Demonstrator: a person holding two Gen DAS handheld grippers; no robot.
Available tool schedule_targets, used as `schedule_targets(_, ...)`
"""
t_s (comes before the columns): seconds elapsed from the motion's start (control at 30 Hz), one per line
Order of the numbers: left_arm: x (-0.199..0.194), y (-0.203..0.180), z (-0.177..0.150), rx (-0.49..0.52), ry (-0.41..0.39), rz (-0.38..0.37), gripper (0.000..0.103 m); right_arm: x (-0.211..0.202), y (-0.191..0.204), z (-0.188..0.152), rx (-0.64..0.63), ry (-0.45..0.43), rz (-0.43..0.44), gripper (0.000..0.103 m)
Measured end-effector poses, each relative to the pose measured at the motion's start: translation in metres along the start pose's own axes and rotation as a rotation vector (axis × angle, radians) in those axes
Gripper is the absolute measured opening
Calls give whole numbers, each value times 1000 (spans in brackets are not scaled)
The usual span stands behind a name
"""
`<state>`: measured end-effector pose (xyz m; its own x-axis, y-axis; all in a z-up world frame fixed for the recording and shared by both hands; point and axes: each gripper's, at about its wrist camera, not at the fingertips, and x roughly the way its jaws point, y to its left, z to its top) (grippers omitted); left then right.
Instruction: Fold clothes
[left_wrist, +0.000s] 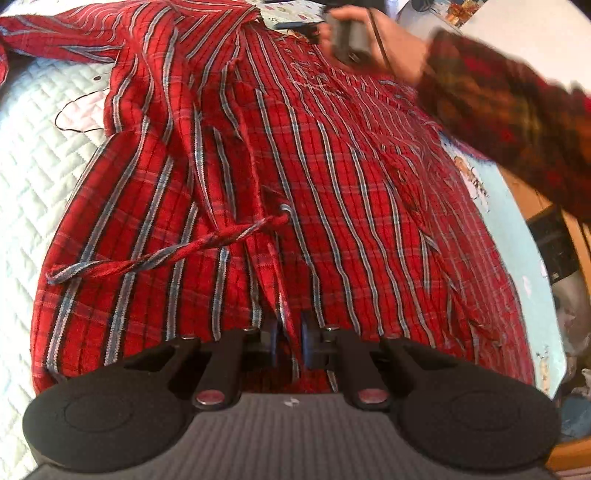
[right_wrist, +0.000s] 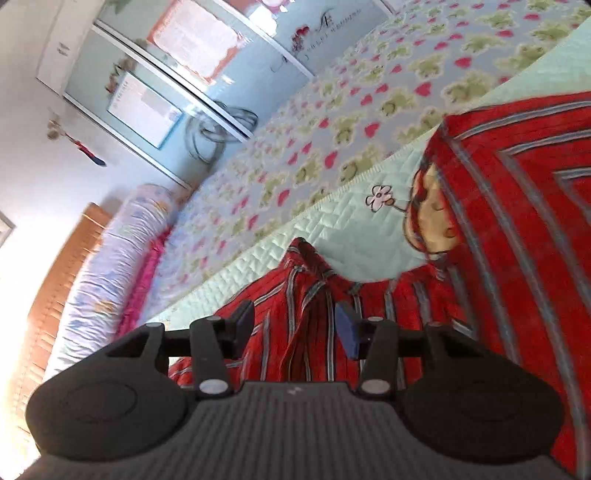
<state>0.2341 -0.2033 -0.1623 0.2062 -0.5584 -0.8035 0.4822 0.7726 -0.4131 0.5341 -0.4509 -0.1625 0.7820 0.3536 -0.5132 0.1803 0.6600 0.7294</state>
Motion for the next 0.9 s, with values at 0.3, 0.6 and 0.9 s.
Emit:
schedule_targets(0.3,6,7,-1,-28,-9,-8,10,34,-2,-10,73,17,76,53)
schedule_targets(0.6,14,-2,7,-29,-26,-20,10,54,13,20,-104,15,-1,4)
schedule_targets(0.9,36,-40,35,7,-86,-98,10,70,38,66,-250,-106,-114,4)
